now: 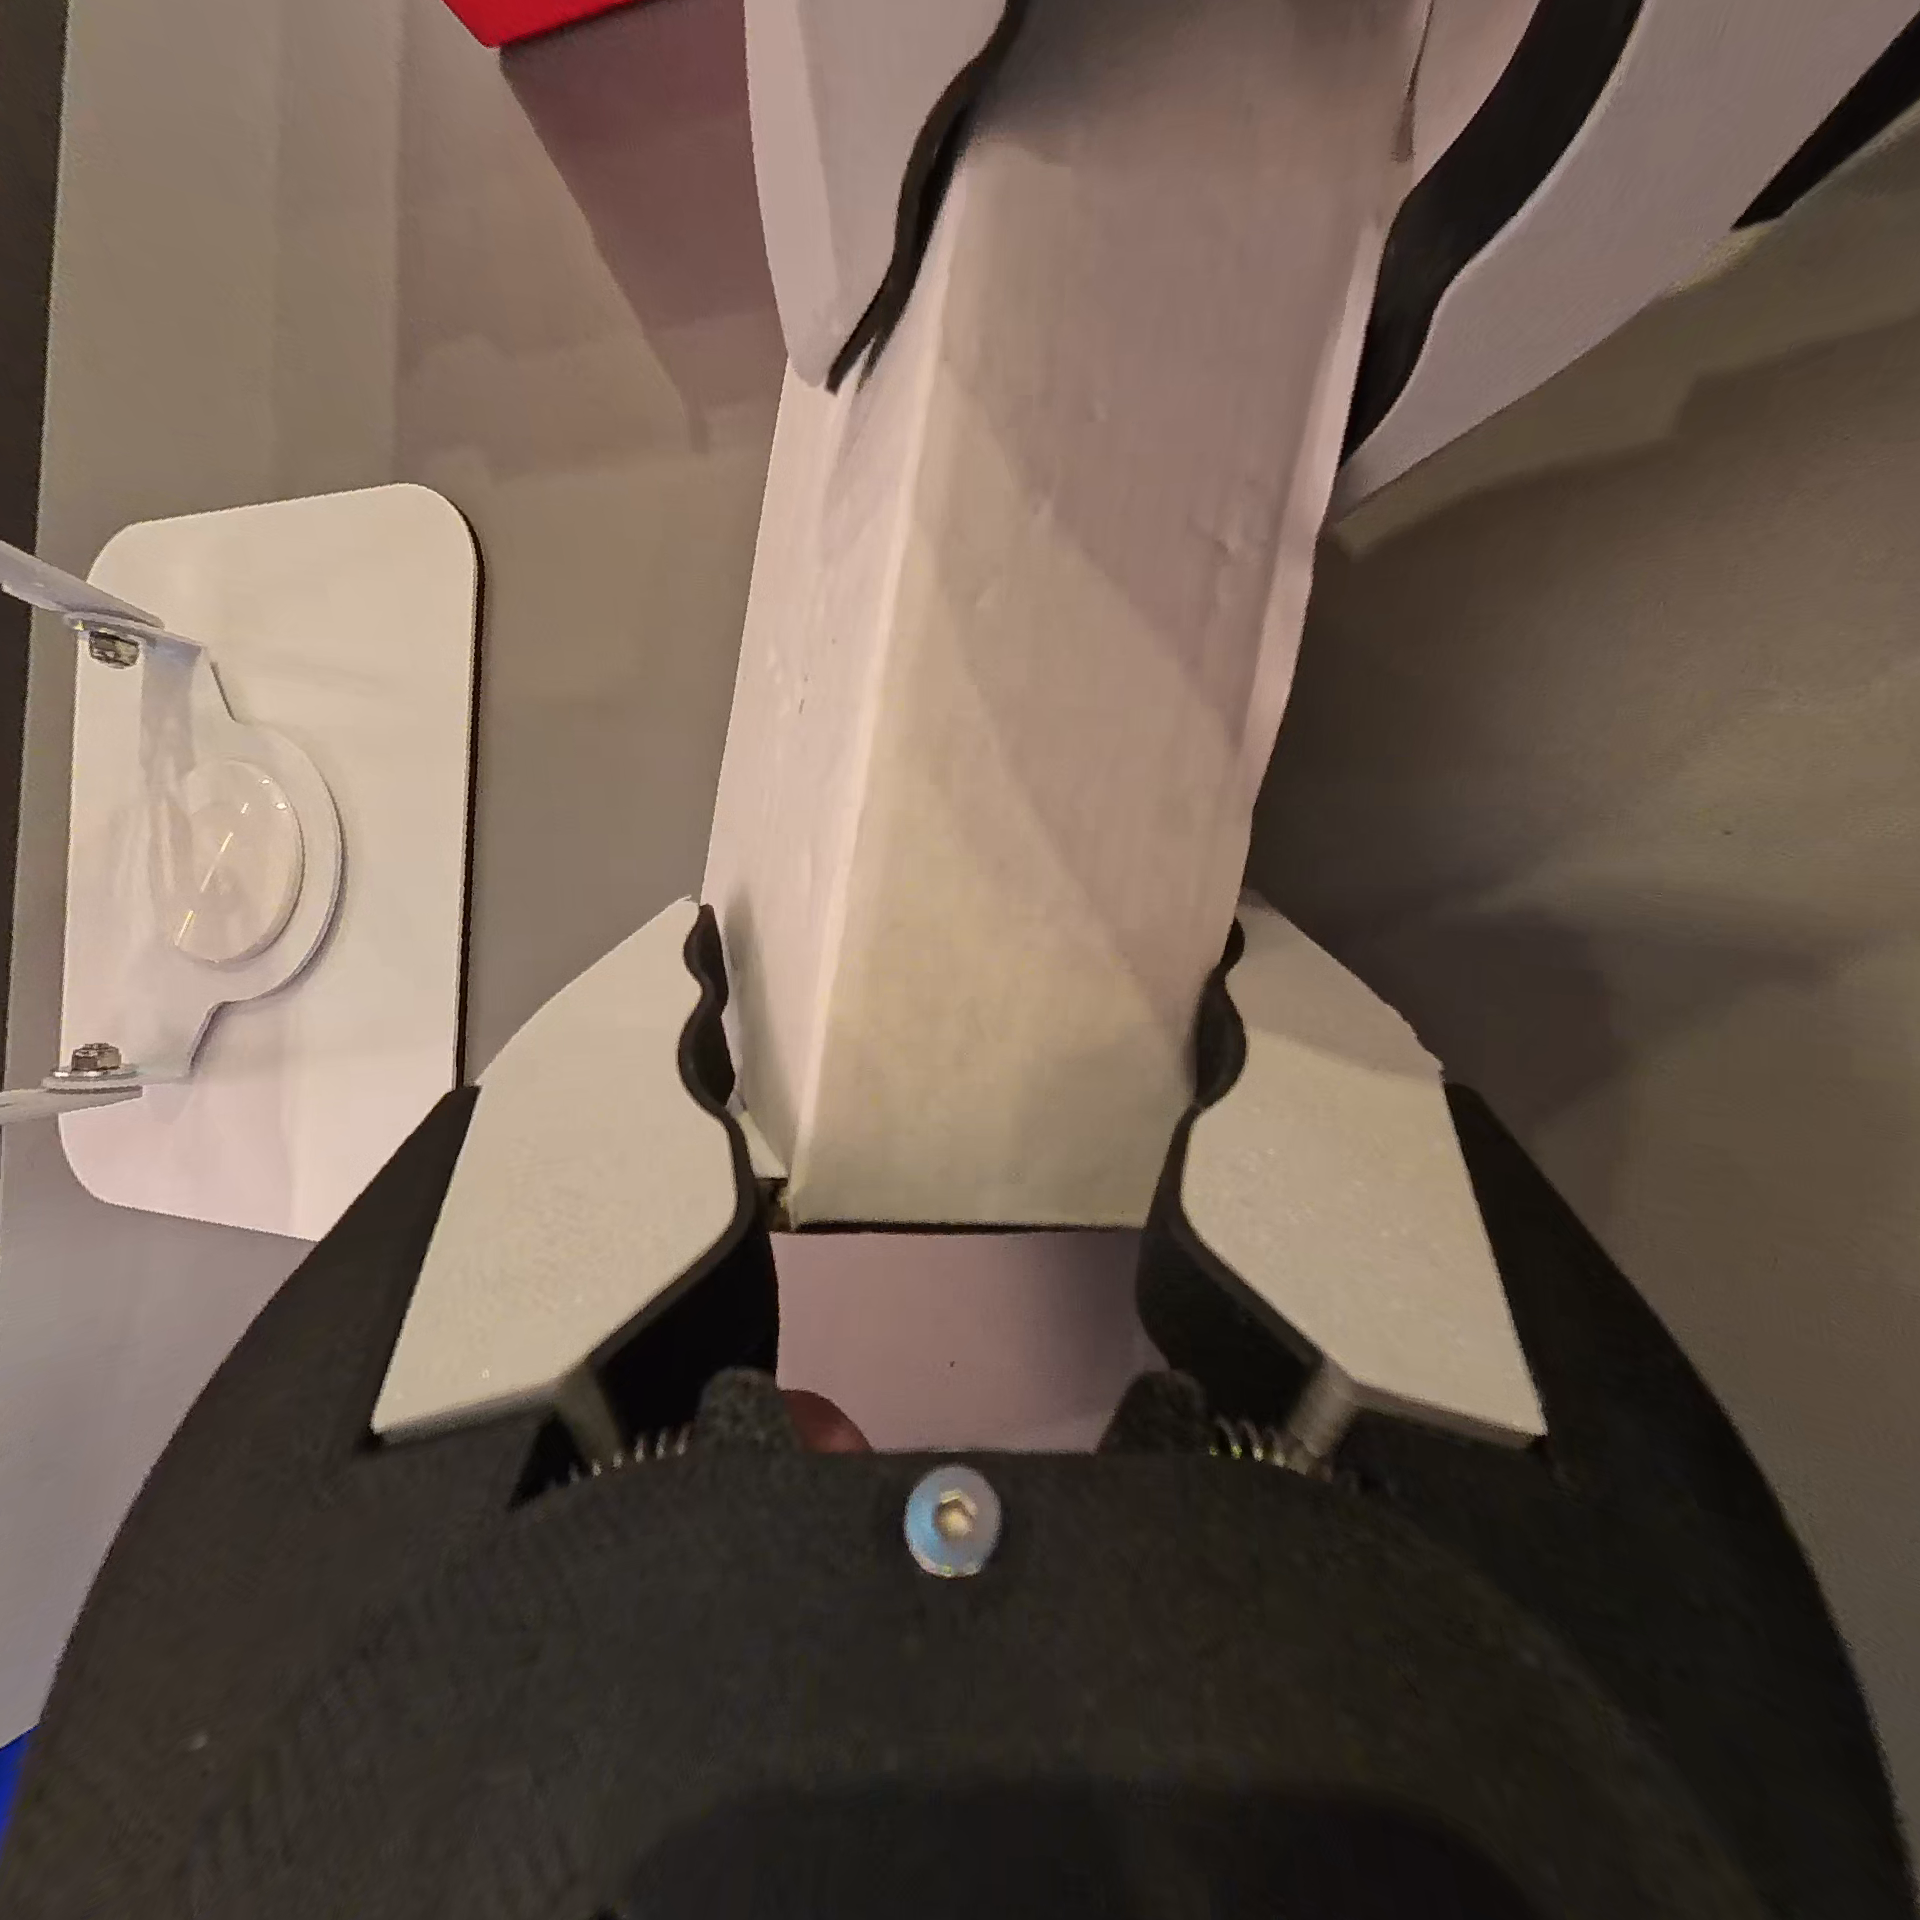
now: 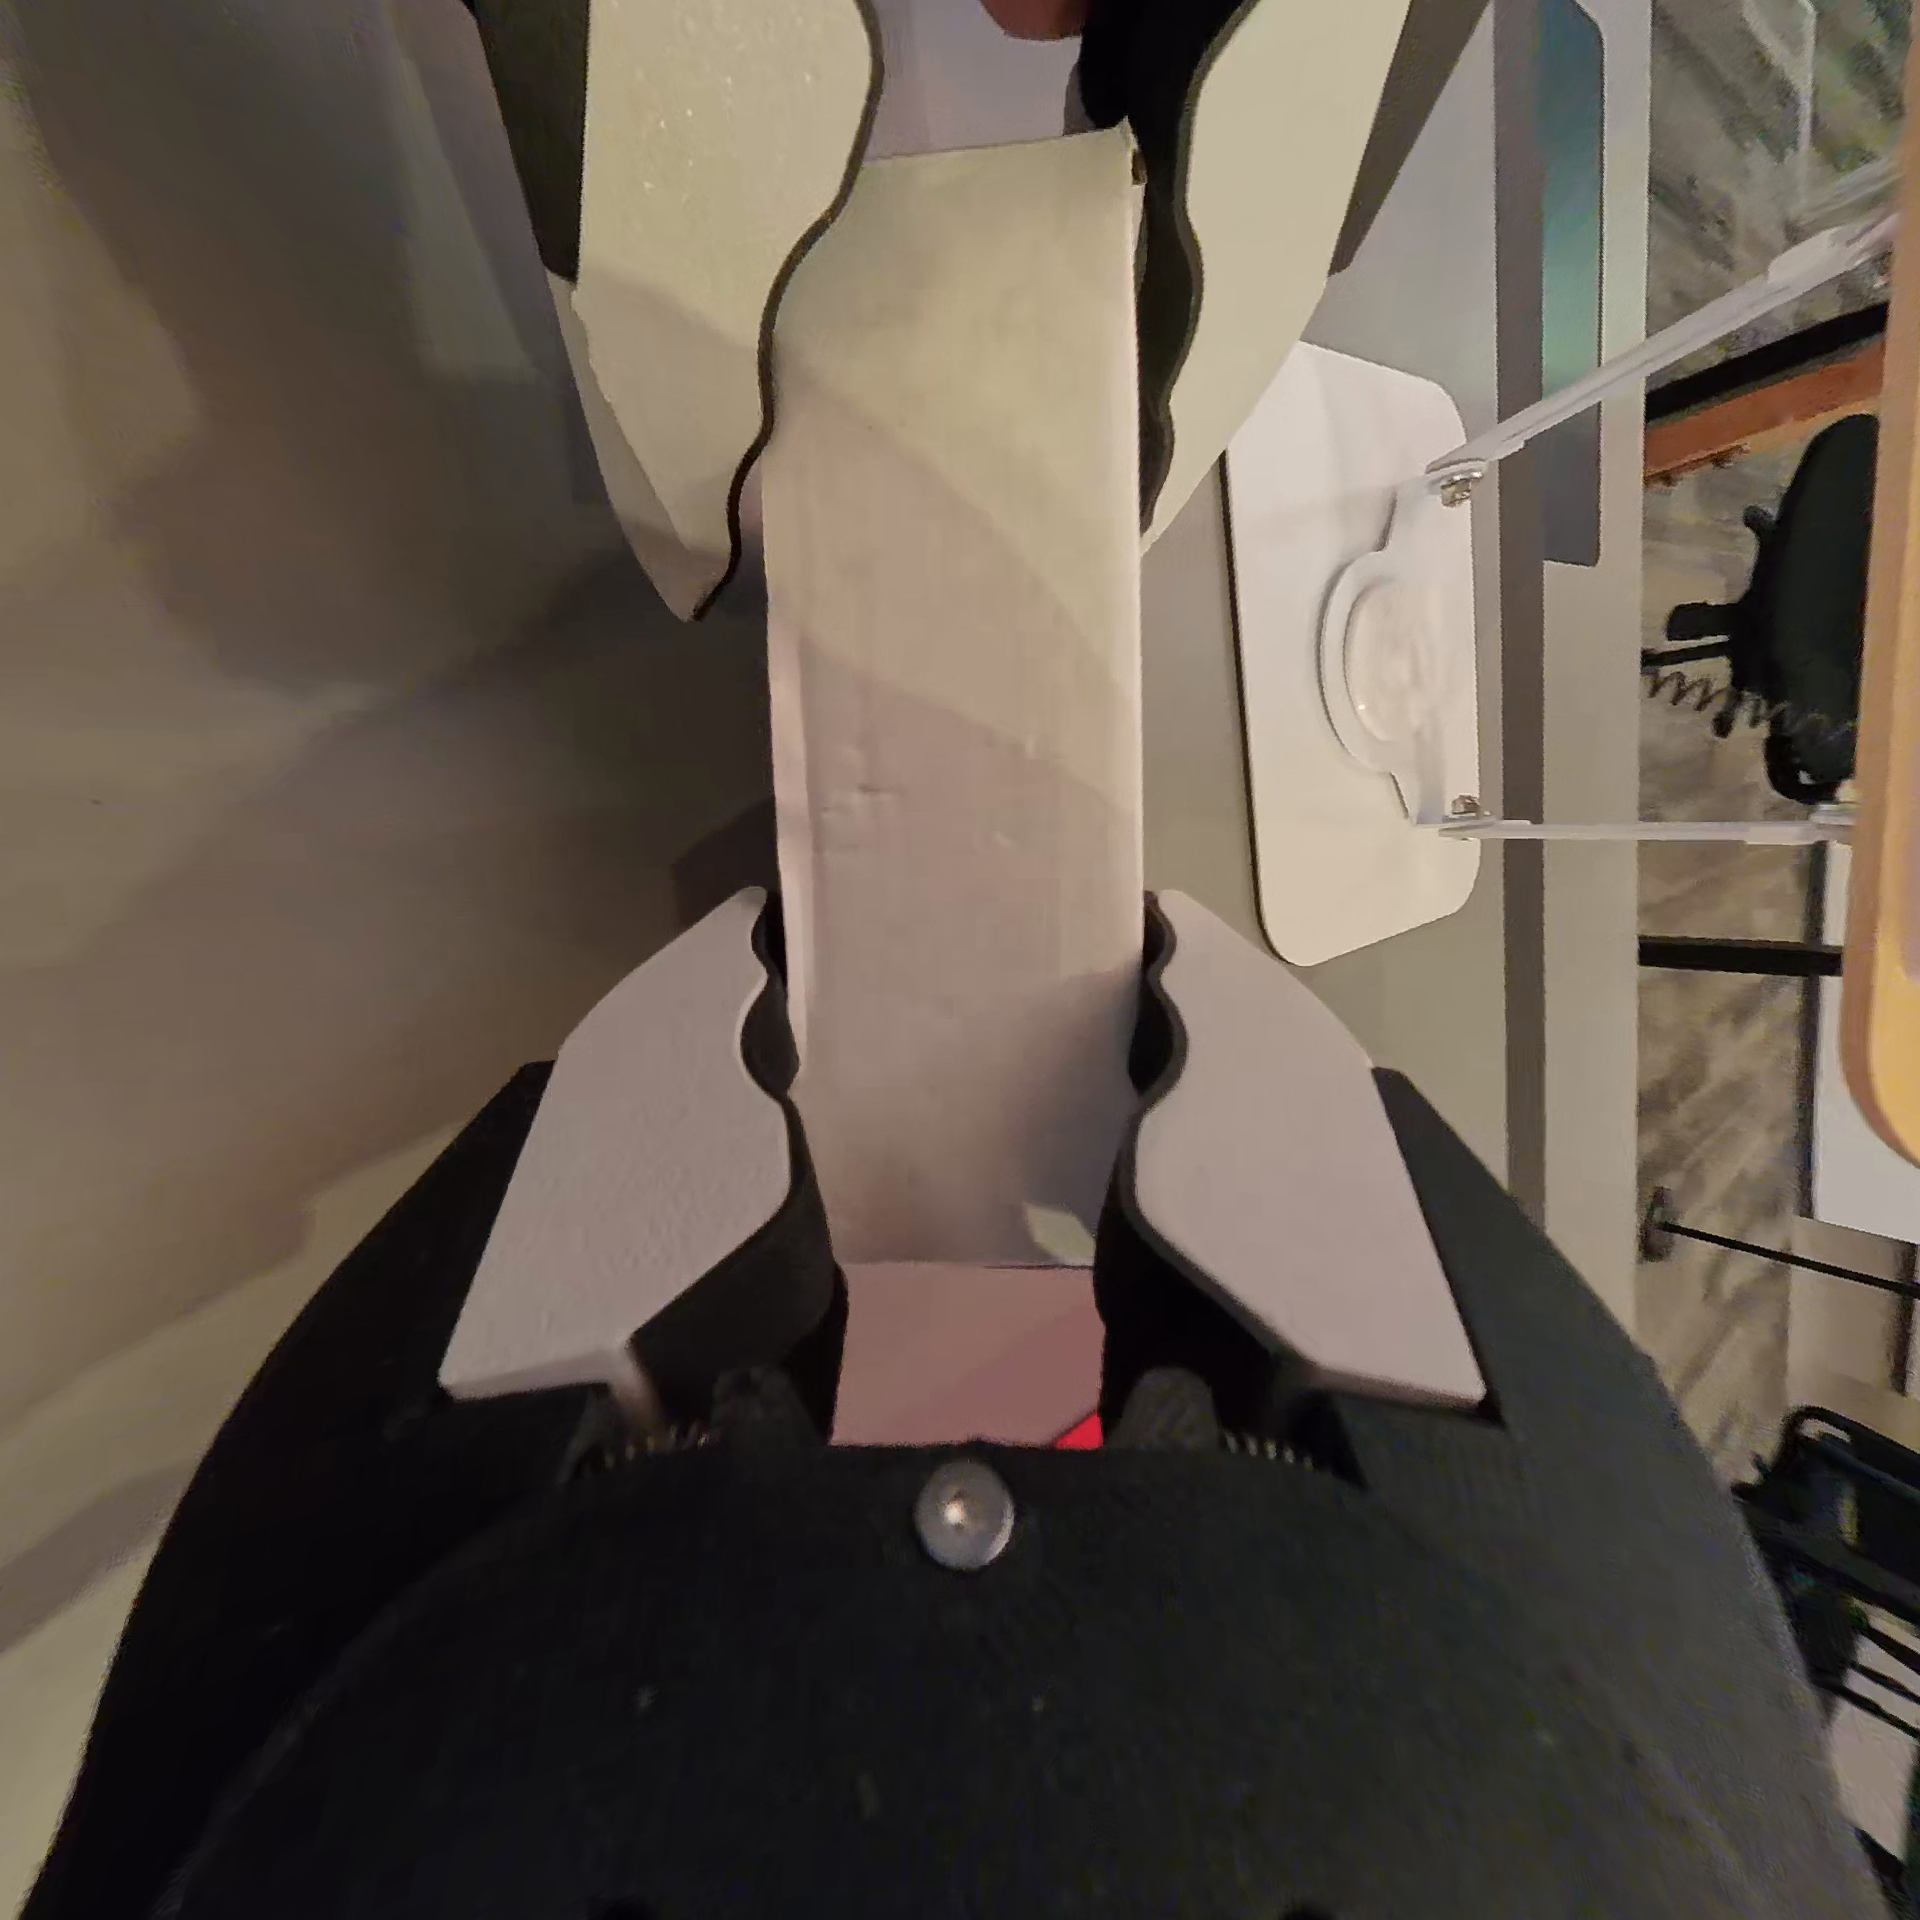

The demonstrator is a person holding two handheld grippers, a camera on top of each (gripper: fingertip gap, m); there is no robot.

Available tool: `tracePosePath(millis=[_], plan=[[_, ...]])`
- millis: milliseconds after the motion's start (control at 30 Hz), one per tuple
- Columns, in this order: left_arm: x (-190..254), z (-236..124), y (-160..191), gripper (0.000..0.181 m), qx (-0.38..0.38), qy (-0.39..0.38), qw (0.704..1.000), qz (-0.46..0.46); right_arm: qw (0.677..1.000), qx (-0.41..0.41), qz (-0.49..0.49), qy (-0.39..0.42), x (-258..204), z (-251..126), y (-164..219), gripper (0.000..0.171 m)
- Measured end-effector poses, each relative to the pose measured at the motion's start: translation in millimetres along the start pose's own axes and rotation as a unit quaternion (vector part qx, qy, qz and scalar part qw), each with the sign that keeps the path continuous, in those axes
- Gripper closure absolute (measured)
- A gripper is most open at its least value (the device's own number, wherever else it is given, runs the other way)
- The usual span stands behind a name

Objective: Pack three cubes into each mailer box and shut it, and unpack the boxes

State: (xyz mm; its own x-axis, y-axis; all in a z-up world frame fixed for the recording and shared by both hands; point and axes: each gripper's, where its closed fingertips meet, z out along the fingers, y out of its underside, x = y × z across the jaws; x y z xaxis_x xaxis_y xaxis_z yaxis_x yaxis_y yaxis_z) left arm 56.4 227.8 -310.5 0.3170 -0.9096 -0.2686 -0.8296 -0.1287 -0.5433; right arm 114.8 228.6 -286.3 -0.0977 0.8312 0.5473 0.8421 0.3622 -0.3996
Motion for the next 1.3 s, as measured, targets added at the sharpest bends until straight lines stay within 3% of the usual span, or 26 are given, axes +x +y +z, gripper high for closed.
tracePosePath(millis=[33, 1300], plan=[[0.1, 0.0, -0.1, 0.094, 0.001, -0.002, 1.000, 0.001, 1.000, 0.002, 0.002, -0.004, 0.0, -0.1, -0.2, 0.109], [-4.6, 1.4, -7.8, 0.095, 0.022, 0.009, 1.000, 0.013, 0.970, 0.047, 0.119, -0.206, 6.5, -7.6, -0.7, 0.109]])
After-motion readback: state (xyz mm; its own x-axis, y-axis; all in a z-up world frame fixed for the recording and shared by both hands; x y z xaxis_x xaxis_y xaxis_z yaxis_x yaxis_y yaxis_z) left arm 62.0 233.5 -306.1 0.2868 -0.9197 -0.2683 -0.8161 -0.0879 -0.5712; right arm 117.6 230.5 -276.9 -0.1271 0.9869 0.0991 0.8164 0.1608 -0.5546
